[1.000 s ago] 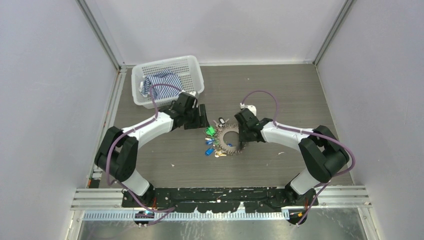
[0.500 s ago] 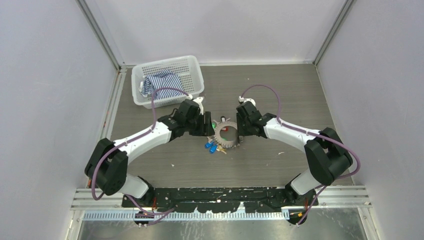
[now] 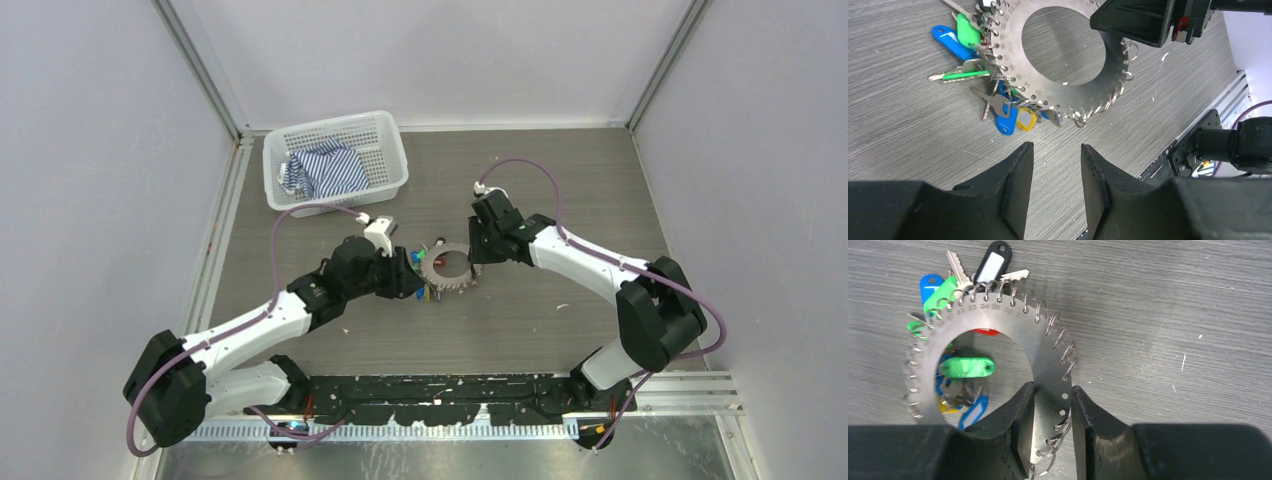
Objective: Remove the keys from the keyring
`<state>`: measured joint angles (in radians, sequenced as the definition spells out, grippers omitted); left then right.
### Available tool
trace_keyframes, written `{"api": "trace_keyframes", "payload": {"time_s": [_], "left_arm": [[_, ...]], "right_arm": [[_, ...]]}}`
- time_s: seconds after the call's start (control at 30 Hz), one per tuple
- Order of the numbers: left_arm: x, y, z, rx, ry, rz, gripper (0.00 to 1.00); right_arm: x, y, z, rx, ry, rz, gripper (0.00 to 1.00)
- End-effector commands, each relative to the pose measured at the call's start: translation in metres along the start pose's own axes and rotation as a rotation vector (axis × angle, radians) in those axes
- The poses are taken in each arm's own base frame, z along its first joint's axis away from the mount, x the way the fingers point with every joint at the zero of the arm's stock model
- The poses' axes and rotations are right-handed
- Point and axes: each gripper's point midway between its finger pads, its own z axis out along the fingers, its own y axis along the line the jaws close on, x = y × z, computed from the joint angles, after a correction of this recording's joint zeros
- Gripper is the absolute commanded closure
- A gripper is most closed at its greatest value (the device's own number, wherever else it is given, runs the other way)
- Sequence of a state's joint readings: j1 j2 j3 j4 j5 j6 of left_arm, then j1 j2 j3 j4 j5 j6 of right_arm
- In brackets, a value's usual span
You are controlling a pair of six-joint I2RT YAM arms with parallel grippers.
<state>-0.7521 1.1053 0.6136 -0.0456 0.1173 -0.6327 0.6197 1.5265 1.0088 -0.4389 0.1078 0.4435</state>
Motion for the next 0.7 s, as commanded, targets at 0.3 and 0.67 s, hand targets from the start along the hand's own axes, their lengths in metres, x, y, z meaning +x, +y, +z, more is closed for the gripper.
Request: {"api": "trace_keyframes", "payload": {"time_s": [0.3, 0.67], "left_arm": [[0.006, -0.008, 0.006, 0.017, -0.208, 0.058, 0.6], [0.011, 0.045, -0.007, -0.266, -0.199, -0.042, 0.56]], "right_arm": [[-0.031, 0.022, -0.032, -0.076, -0.063, 0.05, 0.99], [0.017, 0.086, -0.021, -0.174, -0.059, -0.148, 0.64]]}}
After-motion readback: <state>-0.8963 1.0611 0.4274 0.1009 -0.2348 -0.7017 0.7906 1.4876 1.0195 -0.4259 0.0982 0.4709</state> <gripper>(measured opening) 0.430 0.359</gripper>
